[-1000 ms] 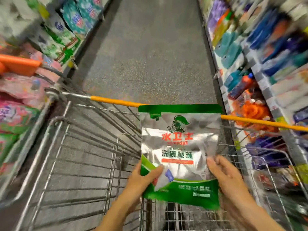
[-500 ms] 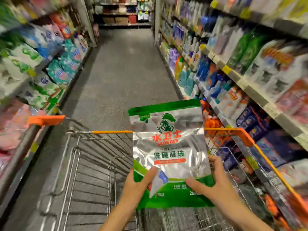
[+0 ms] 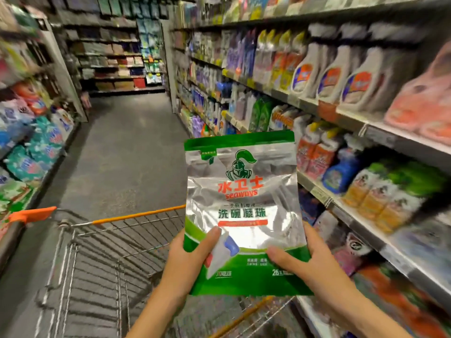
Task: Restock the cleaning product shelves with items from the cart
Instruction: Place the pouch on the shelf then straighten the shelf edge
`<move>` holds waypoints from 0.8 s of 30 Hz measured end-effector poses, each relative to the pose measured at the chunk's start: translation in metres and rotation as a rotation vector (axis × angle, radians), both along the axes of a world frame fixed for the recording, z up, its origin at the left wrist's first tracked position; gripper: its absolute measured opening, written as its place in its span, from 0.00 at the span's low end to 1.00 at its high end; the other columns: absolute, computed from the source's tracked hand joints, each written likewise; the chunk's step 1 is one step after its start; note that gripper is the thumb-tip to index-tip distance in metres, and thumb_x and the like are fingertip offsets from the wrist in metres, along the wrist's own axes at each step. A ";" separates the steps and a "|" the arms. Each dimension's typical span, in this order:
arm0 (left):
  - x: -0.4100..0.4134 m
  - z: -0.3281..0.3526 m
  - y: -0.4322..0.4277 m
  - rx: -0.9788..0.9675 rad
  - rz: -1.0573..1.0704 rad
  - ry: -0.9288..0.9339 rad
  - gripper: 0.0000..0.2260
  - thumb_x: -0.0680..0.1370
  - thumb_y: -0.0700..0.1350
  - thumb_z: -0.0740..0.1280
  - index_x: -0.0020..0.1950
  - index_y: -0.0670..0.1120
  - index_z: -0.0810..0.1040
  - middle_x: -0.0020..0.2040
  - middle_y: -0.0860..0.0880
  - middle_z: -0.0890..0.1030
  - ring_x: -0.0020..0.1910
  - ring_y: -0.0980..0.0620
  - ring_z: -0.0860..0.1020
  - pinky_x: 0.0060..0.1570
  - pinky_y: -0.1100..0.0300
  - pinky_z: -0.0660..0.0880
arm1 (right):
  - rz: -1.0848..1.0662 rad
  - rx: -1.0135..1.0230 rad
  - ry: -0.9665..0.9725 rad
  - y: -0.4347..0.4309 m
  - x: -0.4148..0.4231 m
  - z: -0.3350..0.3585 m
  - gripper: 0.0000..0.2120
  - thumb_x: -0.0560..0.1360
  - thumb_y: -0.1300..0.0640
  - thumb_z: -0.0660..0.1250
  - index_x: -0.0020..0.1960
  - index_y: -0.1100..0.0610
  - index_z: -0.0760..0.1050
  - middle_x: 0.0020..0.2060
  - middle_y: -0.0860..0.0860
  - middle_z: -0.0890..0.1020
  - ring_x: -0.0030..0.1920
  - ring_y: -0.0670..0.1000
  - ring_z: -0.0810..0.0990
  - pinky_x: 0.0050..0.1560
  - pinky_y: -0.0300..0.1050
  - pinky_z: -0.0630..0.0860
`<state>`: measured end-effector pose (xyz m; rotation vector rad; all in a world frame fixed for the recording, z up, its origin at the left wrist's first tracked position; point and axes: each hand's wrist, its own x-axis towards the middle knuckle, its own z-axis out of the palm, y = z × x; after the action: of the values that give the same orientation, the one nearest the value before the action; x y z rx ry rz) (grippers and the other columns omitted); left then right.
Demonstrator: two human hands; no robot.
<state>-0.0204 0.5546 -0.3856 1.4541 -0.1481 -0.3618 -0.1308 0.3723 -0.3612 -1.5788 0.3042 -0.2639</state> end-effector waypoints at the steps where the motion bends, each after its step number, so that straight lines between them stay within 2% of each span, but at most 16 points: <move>1: -0.011 0.010 -0.007 -0.020 -0.029 -0.020 0.17 0.67 0.51 0.71 0.51 0.42 0.80 0.44 0.42 0.85 0.44 0.42 0.84 0.50 0.45 0.79 | -0.024 -0.009 -0.009 -0.003 -0.017 0.010 0.31 0.64 0.51 0.80 0.63 0.43 0.71 0.53 0.43 0.84 0.53 0.48 0.84 0.51 0.44 0.81; 3: -0.032 0.026 -0.023 -0.059 -0.078 -0.056 0.19 0.68 0.52 0.71 0.51 0.39 0.80 0.45 0.38 0.84 0.45 0.38 0.83 0.50 0.43 0.78 | -0.080 -0.031 -0.028 -0.009 -0.050 0.032 0.29 0.66 0.54 0.77 0.62 0.43 0.70 0.51 0.43 0.85 0.51 0.48 0.84 0.53 0.47 0.80; 5: -0.050 0.045 -0.038 -0.105 -0.125 -0.094 0.23 0.67 0.53 0.71 0.51 0.35 0.78 0.45 0.33 0.82 0.41 0.40 0.81 0.46 0.47 0.77 | -0.147 -0.063 -0.061 -0.013 -0.080 0.051 0.27 0.65 0.53 0.74 0.59 0.39 0.68 0.48 0.39 0.84 0.49 0.45 0.84 0.47 0.39 0.81; 8: -0.073 0.070 -0.064 -0.158 -0.224 -0.149 0.24 0.67 0.54 0.70 0.53 0.35 0.77 0.45 0.38 0.83 0.42 0.44 0.81 0.46 0.51 0.76 | -0.279 -0.141 -0.111 -0.022 -0.119 0.076 0.29 0.65 0.48 0.75 0.61 0.36 0.66 0.49 0.36 0.83 0.47 0.38 0.83 0.42 0.30 0.77; 11: -0.085 0.099 -0.097 -0.183 -0.316 -0.215 0.21 0.69 0.53 0.70 0.52 0.38 0.79 0.46 0.39 0.84 0.44 0.42 0.83 0.49 0.45 0.78 | -0.380 -0.216 -0.153 -0.036 -0.149 0.102 0.35 0.62 0.39 0.79 0.64 0.41 0.67 0.51 0.39 0.83 0.50 0.41 0.83 0.45 0.35 0.78; 14: -0.093 0.127 -0.139 -0.222 -0.436 -0.272 0.27 0.69 0.57 0.75 0.53 0.35 0.77 0.46 0.35 0.82 0.45 0.39 0.83 0.51 0.43 0.78 | -0.499 -0.303 -0.192 -0.059 -0.172 0.126 0.32 0.62 0.42 0.79 0.61 0.40 0.68 0.51 0.37 0.82 0.51 0.41 0.82 0.51 0.40 0.78; 17: -0.098 0.156 -0.183 -0.263 -0.521 -0.340 0.29 0.67 0.61 0.75 0.50 0.35 0.77 0.43 0.36 0.82 0.42 0.41 0.82 0.47 0.48 0.78 | -0.604 -0.356 -0.224 -0.085 -0.187 0.146 0.34 0.60 0.40 0.78 0.62 0.39 0.68 0.54 0.40 0.82 0.54 0.42 0.82 0.55 0.45 0.77; 19: -0.099 0.172 -0.212 -0.294 -0.566 -0.374 0.26 0.68 0.58 0.75 0.48 0.36 0.78 0.39 0.41 0.81 0.39 0.47 0.80 0.44 0.55 0.76 | -0.664 -0.384 -0.241 -0.103 -0.192 0.158 0.36 0.59 0.40 0.78 0.64 0.40 0.68 0.55 0.39 0.81 0.54 0.42 0.81 0.53 0.42 0.78; 20: -0.098 0.180 -0.228 -0.303 -0.593 -0.389 0.26 0.68 0.58 0.74 0.48 0.35 0.77 0.40 0.40 0.81 0.39 0.48 0.79 0.44 0.56 0.77 | -0.686 -0.395 -0.255 -0.113 -0.194 0.164 0.38 0.58 0.40 0.79 0.64 0.41 0.67 0.54 0.38 0.81 0.54 0.41 0.81 0.51 0.41 0.79; 22: -0.096 0.193 -0.257 -0.331 -0.660 -0.403 0.26 0.69 0.57 0.73 0.51 0.35 0.77 0.45 0.36 0.82 0.42 0.45 0.80 0.50 0.47 0.78 | -0.713 -0.452 -0.249 -0.132 -0.196 0.175 0.43 0.55 0.42 0.80 0.65 0.44 0.65 0.54 0.38 0.80 0.54 0.40 0.80 0.51 0.40 0.79; 24: -0.092 0.202 -0.288 -0.372 -0.700 -0.414 0.21 0.68 0.57 0.72 0.53 0.43 0.78 0.47 0.40 0.83 0.47 0.44 0.83 0.53 0.43 0.77 | -0.731 -0.515 -0.205 -0.151 -0.197 0.185 0.44 0.55 0.47 0.82 0.65 0.46 0.64 0.53 0.37 0.80 0.54 0.38 0.80 0.49 0.34 0.77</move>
<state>-0.1125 0.2668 -0.1840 1.0537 -1.0213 -0.5572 -0.3274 0.2211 -0.1761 -1.8690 0.6870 -1.1351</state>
